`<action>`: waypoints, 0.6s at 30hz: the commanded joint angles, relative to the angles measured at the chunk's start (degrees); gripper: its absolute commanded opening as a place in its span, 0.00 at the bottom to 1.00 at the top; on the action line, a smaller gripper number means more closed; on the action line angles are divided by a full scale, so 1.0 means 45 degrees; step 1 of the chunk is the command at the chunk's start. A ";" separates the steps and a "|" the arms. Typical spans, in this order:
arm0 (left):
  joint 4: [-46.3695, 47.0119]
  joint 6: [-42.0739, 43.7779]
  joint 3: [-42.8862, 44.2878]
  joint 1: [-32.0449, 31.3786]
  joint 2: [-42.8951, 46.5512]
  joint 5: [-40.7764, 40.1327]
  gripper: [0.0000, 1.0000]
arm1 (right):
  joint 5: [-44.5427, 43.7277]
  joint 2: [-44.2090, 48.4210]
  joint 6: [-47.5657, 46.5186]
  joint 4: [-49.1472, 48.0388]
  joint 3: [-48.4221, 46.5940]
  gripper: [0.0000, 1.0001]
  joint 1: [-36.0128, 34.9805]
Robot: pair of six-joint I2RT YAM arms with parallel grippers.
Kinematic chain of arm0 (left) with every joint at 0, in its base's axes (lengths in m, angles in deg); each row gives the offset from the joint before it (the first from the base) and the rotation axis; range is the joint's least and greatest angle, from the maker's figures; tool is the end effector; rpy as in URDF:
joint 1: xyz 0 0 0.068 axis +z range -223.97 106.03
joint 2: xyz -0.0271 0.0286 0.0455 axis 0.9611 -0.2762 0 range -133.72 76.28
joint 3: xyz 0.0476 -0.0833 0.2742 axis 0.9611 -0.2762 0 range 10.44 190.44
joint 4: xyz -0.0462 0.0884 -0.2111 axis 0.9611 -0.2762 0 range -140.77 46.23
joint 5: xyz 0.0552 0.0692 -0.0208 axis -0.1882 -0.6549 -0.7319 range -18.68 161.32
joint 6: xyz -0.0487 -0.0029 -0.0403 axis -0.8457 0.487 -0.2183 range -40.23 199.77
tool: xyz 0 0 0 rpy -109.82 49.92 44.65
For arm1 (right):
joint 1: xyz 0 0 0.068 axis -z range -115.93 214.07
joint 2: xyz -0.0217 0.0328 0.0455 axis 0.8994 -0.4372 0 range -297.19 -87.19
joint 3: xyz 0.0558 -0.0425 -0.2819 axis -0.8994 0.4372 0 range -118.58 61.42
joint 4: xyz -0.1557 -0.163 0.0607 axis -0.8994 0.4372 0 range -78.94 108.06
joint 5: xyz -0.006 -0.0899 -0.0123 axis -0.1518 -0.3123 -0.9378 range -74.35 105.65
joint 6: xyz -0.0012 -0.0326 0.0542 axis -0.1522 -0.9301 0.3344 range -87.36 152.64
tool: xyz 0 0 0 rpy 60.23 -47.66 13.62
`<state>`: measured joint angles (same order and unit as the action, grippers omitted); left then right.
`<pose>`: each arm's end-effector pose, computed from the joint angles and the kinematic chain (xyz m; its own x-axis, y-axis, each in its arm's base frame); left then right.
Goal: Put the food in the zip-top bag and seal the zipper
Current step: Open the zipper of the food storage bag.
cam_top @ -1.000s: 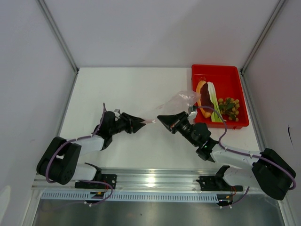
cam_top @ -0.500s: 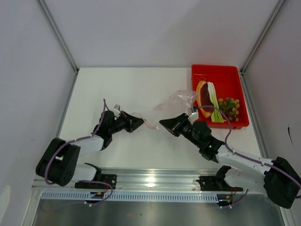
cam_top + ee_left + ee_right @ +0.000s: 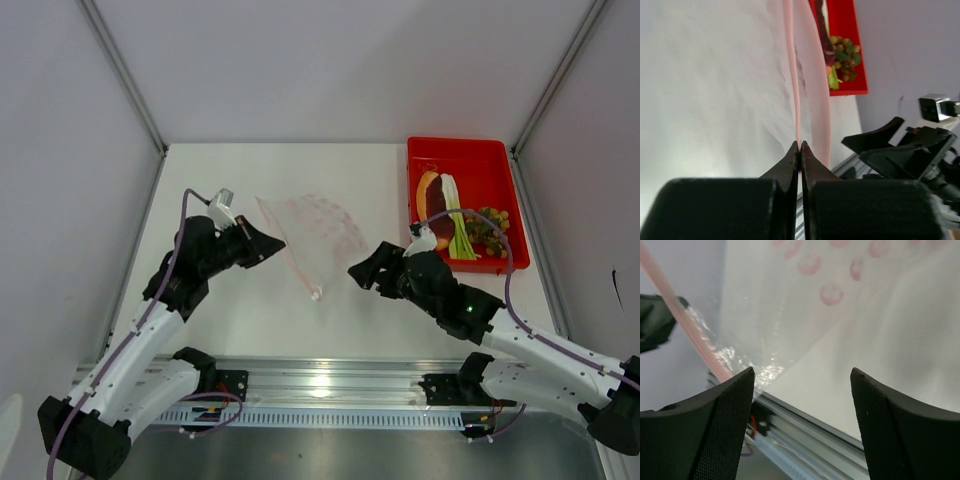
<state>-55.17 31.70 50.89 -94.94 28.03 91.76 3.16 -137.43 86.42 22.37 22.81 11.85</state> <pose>0.1489 -0.0752 0.3150 -0.6839 -0.4845 -0.5455 0.2013 0.5933 -0.7794 0.1149 0.1310 0.2986 -0.6652 0.4275 -0.6122 -0.1915 0.6948 0.6933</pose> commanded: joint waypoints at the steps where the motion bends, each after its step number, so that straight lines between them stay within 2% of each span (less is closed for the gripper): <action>1: -0.4118 0.3060 0.1361 -0.0125 0.0331 -0.1046 0.01 | -0.1695 -0.0570 -0.2102 0.2289 -0.1632 0.80 -0.0717; 4: -0.5916 0.4232 0.2669 -0.0183 0.0545 -0.1827 0.00 | -0.2184 -0.1410 -0.2826 0.2915 -0.2687 0.79 -0.1398; 8: -0.7598 0.5271 0.4620 -0.0339 0.0586 -0.2590 0.01 | -0.2673 -0.2075 -0.3802 0.2256 -0.3450 0.76 -0.2357; 10: -0.7818 0.5507 0.5189 -0.0359 0.0643 -0.2319 0.00 | -0.2498 -0.2486 -0.4215 0.2038 -0.4168 0.74 -0.2514; 15: -0.7273 0.5313 0.5075 -0.0379 0.1132 -0.1089 0.00 | -0.2322 -0.4458 -0.5406 0.1901 -0.6455 0.67 -0.3120; 18: -0.7368 0.5331 0.5152 -0.0418 0.1308 -0.1028 0.01 | -0.2147 -0.5260 -0.5700 0.1609 -0.7628 0.58 -0.3393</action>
<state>-86.93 53.90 72.57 -96.36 33.71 85.29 -5.72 -158.96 65.08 32.19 -5.80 -2.01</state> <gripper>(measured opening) 0.005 0.602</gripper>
